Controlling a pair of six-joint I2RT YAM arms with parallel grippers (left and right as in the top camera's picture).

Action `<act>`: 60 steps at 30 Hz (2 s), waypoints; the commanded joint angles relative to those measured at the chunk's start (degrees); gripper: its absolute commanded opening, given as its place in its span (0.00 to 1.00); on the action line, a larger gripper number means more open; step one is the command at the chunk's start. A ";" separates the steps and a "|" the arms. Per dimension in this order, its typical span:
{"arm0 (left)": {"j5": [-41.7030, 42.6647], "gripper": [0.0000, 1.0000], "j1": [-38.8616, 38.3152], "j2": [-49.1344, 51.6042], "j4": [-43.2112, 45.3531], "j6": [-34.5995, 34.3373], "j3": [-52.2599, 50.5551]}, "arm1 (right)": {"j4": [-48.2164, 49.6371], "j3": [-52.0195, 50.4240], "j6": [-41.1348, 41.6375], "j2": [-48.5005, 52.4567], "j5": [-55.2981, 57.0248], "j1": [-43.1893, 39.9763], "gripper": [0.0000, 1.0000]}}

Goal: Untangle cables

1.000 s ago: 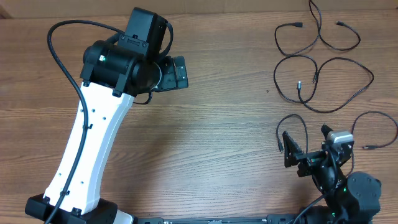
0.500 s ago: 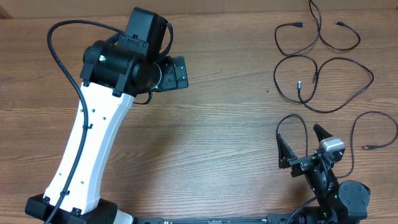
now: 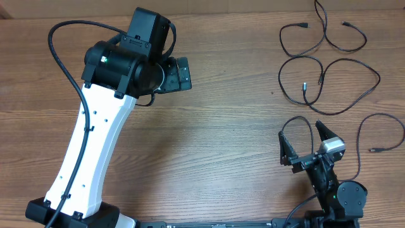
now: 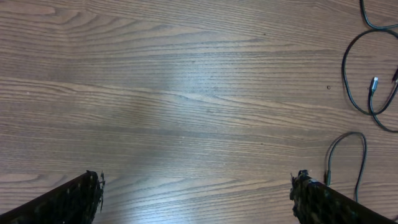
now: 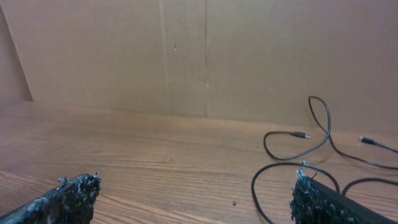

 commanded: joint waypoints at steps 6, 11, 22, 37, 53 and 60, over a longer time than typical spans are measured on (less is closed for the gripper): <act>-0.76 0.99 0.20 0.48 0.07 1.11 0.15 | 3.93 -4.66 -1.79 -0.70 1.05 1.01 1.00; -0.74 0.99 0.20 0.48 0.07 1.11 0.15 | 4.39 -5.70 -1.79 -0.70 3.10 1.01 1.00; -0.76 0.99 0.20 0.48 0.07 1.11 0.15 | 2.71 -5.68 -3.02 -0.70 6.80 1.01 1.00; -0.76 1.00 0.20 0.48 0.07 1.11 0.15 | 2.01 -5.62 -4.74 -0.70 10.64 1.01 1.00; -0.76 1.00 0.20 0.48 0.07 1.11 0.15 | 2.01 -5.60 -2.82 -0.68 10.84 1.01 1.00; -0.76 1.00 0.20 0.48 0.07 1.11 0.15 | 2.32 -5.60 -2.86 -0.68 10.84 1.01 1.00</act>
